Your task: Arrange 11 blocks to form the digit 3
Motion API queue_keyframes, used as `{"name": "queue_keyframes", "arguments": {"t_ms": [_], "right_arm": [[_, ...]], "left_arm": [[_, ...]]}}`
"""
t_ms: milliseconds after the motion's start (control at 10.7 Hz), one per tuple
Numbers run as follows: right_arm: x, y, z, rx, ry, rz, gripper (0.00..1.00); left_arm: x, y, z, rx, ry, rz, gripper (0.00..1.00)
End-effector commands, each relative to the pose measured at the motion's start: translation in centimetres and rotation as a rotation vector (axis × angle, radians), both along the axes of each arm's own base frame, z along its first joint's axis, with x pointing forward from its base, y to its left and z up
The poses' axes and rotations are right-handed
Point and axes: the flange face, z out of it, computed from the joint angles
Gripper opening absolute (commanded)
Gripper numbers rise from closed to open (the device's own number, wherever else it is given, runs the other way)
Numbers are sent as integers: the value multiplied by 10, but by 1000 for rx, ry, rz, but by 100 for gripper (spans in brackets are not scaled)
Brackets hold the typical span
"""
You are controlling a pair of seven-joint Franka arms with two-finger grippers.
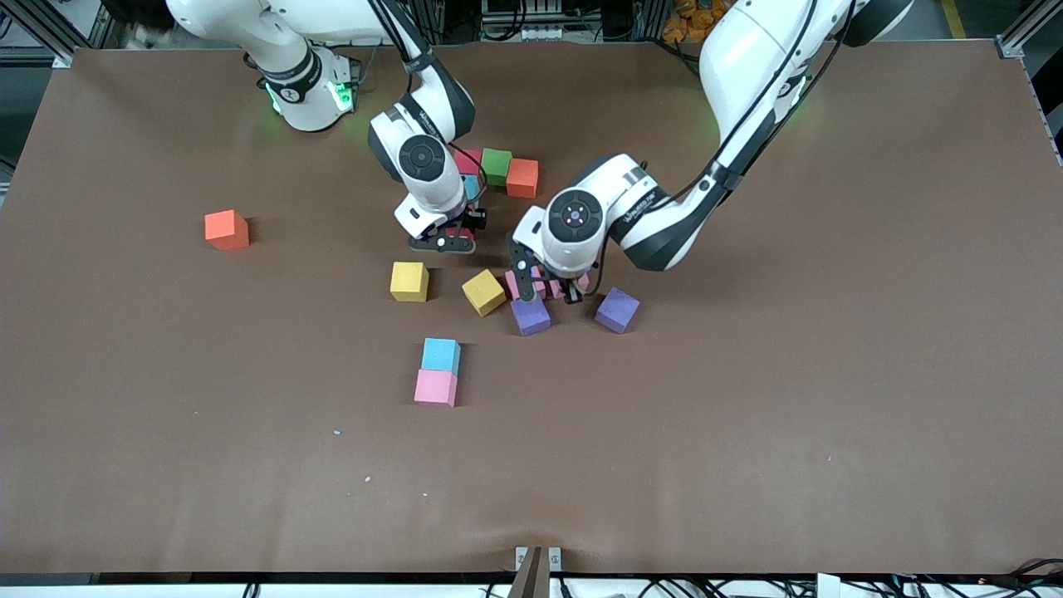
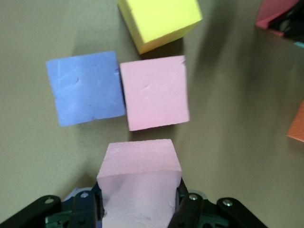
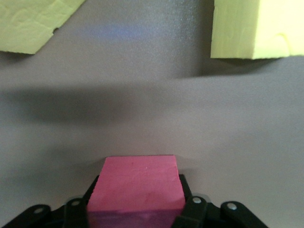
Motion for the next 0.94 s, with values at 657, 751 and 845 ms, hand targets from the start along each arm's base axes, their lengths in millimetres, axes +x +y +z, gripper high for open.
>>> {"name": "queue_keyframes", "arguments": {"t_ms": [657, 751, 845], "right_arm": [[96, -82, 79, 13, 13, -44, 100], [113, -95, 87, 27, -5, -47, 100], [133, -113, 96, 44, -28, -59, 100]], "left_arm": [[-60, -63, 38, -71, 37, -118, 11], [-70, -74, 32, -76, 38, -138, 13], [-82, -87, 28, -93, 29, -158, 13]]}}
